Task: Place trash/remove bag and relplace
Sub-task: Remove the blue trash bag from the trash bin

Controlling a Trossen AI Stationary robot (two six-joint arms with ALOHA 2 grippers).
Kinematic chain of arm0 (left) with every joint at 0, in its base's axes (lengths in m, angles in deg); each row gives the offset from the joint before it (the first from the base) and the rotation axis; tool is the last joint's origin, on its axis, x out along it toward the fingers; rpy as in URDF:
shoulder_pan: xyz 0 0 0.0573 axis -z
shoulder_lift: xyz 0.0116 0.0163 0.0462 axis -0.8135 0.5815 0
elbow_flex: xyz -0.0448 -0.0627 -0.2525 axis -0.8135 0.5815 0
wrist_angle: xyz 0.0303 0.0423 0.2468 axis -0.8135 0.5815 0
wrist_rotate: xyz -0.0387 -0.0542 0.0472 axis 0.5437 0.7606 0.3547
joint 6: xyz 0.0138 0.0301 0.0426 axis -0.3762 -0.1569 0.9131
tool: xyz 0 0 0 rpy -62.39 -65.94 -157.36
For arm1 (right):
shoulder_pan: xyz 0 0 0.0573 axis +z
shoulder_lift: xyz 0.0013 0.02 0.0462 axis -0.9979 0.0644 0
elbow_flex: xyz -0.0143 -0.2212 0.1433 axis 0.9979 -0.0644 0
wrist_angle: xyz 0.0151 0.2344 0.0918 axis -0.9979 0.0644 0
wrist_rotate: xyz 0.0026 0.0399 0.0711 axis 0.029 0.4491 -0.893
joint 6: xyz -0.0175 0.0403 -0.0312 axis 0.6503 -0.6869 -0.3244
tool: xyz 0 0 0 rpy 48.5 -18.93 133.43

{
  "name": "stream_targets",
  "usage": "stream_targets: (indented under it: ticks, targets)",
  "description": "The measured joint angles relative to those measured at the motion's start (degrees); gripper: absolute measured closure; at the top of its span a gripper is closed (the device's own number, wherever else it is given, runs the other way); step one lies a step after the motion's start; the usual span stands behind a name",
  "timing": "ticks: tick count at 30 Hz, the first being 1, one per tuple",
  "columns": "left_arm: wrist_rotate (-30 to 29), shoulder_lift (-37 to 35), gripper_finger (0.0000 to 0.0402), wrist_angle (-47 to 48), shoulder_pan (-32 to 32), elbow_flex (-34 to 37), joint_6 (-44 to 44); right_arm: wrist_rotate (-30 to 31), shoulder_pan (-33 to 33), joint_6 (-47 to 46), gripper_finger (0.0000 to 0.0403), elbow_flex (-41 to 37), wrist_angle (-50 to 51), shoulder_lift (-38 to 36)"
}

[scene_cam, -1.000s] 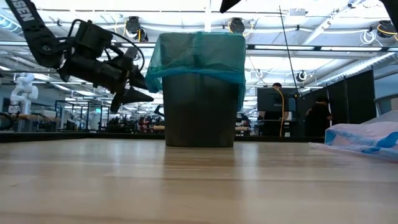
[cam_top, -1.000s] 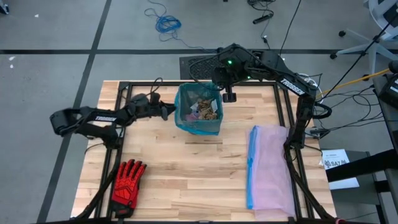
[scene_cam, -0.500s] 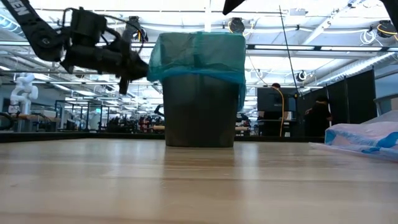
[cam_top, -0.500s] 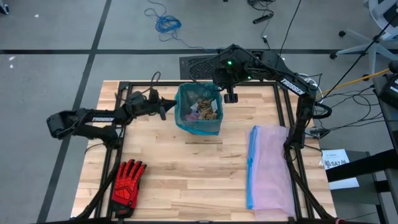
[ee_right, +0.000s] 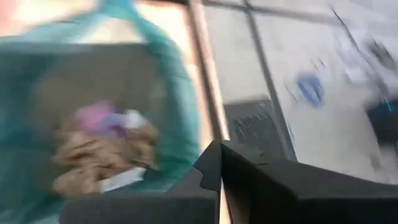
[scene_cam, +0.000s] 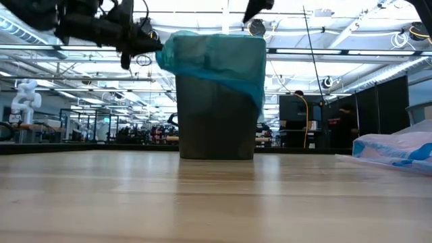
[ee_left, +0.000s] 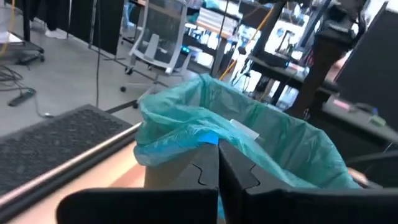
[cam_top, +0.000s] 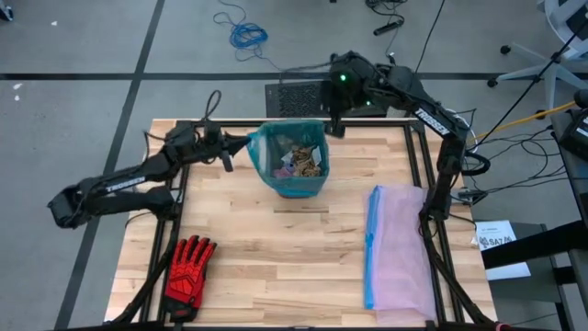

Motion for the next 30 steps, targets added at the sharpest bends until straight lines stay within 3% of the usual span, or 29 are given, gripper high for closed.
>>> stream_targets:
  ticks: [3, 8, 11, 18, 30]
  targets:
    - [-0.48, -0.43, 0.0401, 7.24, 0.00, -5.09, 3.10, 5.92, -3.51, -6.14, 0.0403, -2.80, 1.13, 0.00]
    - [-1.19, -0.29, 0.0401, 14.22, 0.00, -10.35, 6.13, 5.76, -8.03, -12.78, 0.0403, -11.75, 4.30, 0.04]
    - [-1.33, -0.06, 0.0401, 15.14, 0.00, -10.93, 7.09, 1.29, -8.85, -14.41, 0.0403, -19.16, 2.88, 0.13]
    - [-3.21, -0.04, 0.0401, 17.47, 0.00, -10.93, 7.58, -10.20, -6.73, -16.39, 0.0403, -33.84, -13.48, 0.13]
    - [-4.32, -0.08, 0.0401, 18.19, -0.65, -11.17, 9.14, -15.88, 2.69, -23.12, 0.0403, -36.97, -24.79, 0.13]
